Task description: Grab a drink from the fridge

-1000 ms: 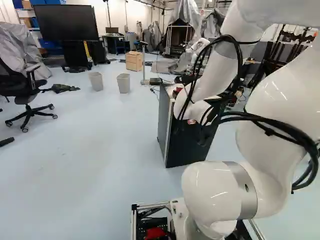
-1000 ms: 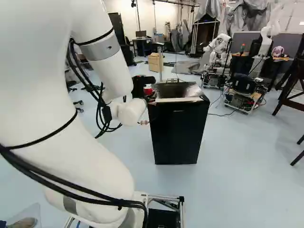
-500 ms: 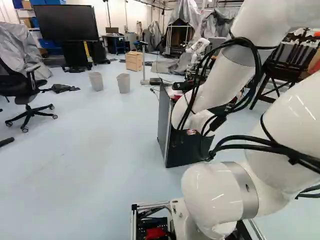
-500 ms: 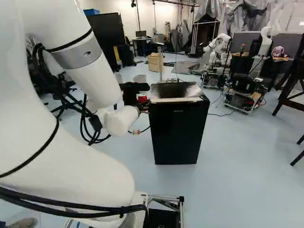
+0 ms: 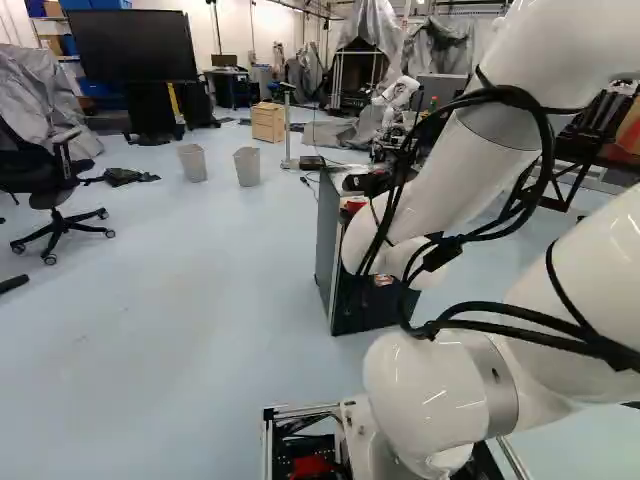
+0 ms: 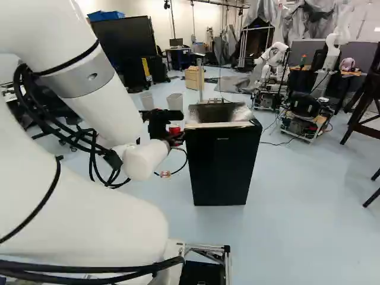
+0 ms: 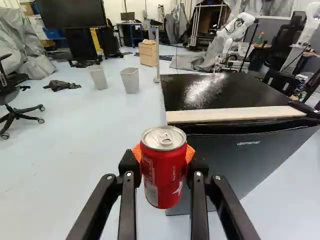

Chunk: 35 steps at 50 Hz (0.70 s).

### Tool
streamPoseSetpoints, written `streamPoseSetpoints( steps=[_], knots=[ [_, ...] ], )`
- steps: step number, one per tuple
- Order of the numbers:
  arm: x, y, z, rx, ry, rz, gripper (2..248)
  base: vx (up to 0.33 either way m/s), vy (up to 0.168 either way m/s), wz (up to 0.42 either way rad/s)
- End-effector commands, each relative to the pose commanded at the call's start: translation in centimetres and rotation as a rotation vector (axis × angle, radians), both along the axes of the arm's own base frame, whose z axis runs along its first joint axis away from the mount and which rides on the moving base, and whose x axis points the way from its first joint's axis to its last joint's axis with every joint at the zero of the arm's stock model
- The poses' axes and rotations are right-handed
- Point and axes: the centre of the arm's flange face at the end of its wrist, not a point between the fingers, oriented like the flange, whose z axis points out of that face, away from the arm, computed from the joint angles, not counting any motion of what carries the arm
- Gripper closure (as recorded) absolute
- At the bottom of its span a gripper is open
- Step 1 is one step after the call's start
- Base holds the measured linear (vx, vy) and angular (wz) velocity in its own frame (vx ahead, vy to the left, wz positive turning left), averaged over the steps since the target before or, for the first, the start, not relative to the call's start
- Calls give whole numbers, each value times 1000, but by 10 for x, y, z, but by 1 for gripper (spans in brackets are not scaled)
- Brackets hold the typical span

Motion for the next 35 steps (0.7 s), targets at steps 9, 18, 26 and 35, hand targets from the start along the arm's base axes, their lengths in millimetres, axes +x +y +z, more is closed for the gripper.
streamPoseSetpoints(
  steps=[9,18,26,35],
  knots=[
    [-4,1,-1,1,6,1,151,0,0,0],
    [-5,1,-2,2,7,1,151,0,0,0],
    [-5,1,-2,2,7,1,151,0,0,0],
    [-5,1,-2,2,7,1,151,0,0,0]
  ],
)
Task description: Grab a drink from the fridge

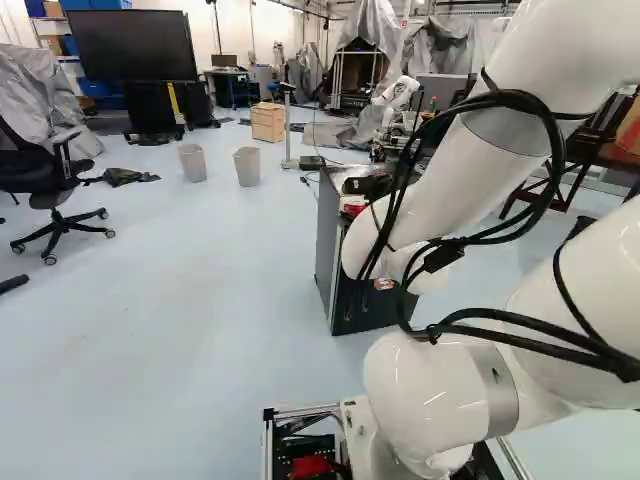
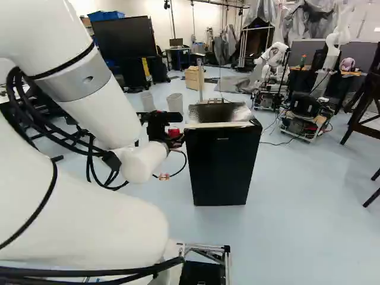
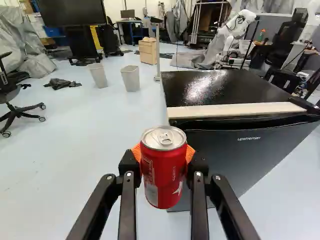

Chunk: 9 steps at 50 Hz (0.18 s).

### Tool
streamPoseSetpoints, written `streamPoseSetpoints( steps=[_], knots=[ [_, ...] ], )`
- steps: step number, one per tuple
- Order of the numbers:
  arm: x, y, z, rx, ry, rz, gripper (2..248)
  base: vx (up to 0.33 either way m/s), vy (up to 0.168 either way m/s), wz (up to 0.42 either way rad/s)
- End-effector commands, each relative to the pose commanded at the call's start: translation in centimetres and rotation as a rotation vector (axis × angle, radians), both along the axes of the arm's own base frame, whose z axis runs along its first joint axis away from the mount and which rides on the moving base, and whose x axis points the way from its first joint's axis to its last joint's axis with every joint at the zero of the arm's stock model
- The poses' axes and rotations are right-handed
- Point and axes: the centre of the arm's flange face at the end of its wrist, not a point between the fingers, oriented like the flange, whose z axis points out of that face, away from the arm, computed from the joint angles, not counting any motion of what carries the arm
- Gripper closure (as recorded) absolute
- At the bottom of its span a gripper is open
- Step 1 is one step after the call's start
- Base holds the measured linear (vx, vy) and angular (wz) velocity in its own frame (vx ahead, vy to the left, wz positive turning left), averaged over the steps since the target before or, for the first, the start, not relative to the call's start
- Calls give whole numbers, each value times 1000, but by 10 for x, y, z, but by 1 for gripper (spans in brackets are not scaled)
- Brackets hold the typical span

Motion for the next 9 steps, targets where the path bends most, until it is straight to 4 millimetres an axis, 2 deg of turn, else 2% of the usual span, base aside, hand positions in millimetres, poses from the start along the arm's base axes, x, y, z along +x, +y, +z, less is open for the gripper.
streamPoseSetpoints(
  steps=[9],
  knots=[
    [0,0,0,0,0,0,151,0,0,0]
  ],
)
